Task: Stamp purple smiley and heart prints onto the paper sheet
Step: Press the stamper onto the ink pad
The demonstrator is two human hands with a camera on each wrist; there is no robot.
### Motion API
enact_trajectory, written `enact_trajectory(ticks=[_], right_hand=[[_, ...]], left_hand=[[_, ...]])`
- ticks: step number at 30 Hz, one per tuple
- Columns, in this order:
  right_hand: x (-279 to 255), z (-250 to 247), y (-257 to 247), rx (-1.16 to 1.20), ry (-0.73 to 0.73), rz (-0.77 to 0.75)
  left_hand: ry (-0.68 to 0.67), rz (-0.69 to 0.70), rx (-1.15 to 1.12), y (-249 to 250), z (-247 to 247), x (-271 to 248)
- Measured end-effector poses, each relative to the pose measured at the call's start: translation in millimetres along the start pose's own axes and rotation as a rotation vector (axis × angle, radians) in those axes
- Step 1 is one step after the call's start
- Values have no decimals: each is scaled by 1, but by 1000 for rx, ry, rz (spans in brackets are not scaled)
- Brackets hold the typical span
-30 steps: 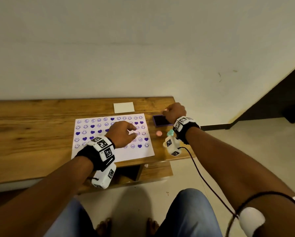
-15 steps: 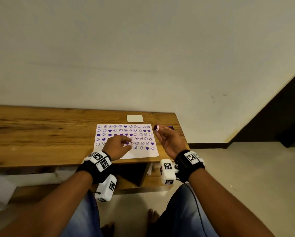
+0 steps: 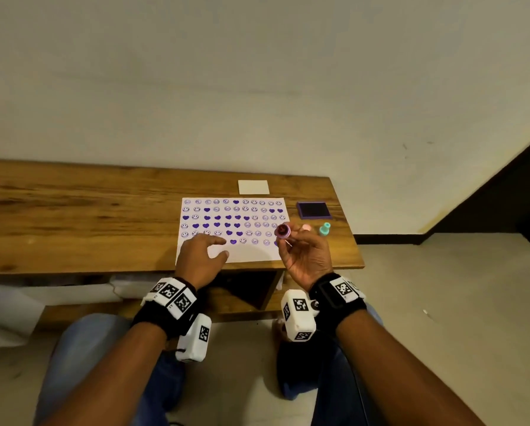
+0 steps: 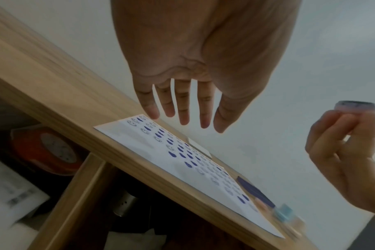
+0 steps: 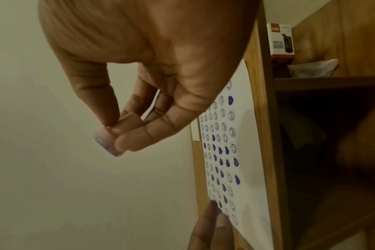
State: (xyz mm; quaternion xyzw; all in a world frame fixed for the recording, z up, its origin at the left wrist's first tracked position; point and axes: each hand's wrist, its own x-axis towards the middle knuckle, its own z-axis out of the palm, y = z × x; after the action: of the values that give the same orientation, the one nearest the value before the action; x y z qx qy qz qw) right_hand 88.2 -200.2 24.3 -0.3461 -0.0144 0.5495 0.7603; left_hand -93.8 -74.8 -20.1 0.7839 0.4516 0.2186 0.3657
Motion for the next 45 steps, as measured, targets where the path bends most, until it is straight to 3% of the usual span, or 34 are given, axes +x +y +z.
enact_trajectory(ticks=[7,15,23,27,31,36,40,45], right_hand=[[29,-5,10,-220,97,-76],[52,-18,29,-439,98,-110],[64,-1,32,-937,145,-123],[69,10,44,-1326,203,-190],[77,23,60,-1606,146,-212],[90,40,81,-1860,94,-283],[98,50,97,-1988,31,-255],[105,52,107,-2064,53,-204]], left_hand=[[-3,68,211,-44,0,40],[-230,17,550,-64,-2,46],[-242,-29,570,-41,6,30],[-180,-43,477,-40,4,33],[-116,-20,414,-48,-8,44],[-245,-55,479,-53,-14,49],[-292,-51,461,-53,-16,52],[-340,-62,486,-55,-15,53]])
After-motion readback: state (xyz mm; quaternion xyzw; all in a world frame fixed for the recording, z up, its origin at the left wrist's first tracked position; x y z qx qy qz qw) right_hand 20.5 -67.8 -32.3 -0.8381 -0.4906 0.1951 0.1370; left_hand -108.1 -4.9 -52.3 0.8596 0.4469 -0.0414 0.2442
